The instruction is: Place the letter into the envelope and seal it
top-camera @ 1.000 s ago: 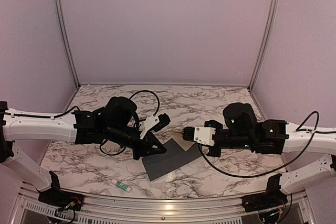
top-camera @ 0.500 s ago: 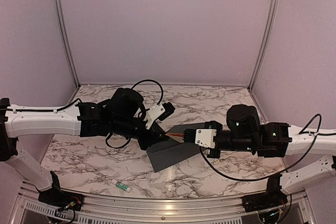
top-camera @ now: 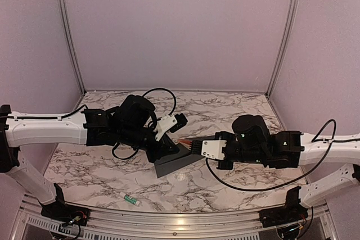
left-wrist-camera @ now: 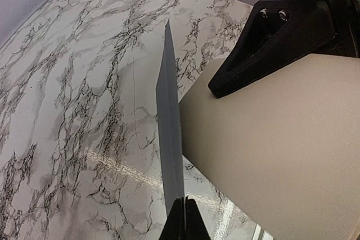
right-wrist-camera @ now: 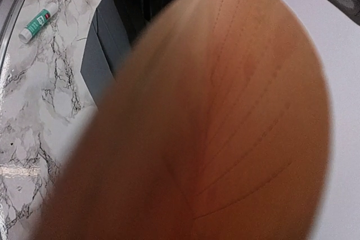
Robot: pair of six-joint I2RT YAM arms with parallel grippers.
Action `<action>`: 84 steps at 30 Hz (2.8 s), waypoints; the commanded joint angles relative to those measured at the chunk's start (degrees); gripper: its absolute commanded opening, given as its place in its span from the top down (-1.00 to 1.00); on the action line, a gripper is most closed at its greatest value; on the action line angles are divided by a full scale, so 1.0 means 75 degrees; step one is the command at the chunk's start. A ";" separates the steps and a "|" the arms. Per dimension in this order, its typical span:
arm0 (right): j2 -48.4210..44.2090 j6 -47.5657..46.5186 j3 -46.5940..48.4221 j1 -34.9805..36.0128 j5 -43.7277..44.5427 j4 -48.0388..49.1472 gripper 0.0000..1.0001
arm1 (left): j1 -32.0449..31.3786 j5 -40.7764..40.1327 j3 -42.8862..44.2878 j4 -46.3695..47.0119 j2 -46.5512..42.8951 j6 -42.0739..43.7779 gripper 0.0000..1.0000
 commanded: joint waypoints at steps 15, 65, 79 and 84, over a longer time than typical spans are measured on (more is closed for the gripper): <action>0.0862 -0.0467 0.0818 0.0051 0.0379 -0.0773 1.00 | -0.0032 0.0424 0.0007 -0.0094 -0.0229 0.0208 1.00; -0.0865 -0.0378 -0.0384 0.0051 -0.0605 0.0780 -0.55 | 0.0166 0.0613 0.0107 0.0256 -0.0184 -0.0056 1.00; -0.0504 -0.0664 -0.0490 0.0038 -0.1123 0.1372 -0.38 | 0.0207 0.1215 0.0157 0.0309 -0.0042 -0.0006 1.00; -0.0225 -0.0824 -0.0504 0.0008 -0.1209 0.1631 -0.32 | 0.0207 0.1299 0.0075 0.0309 -0.0112 0.0023 1.00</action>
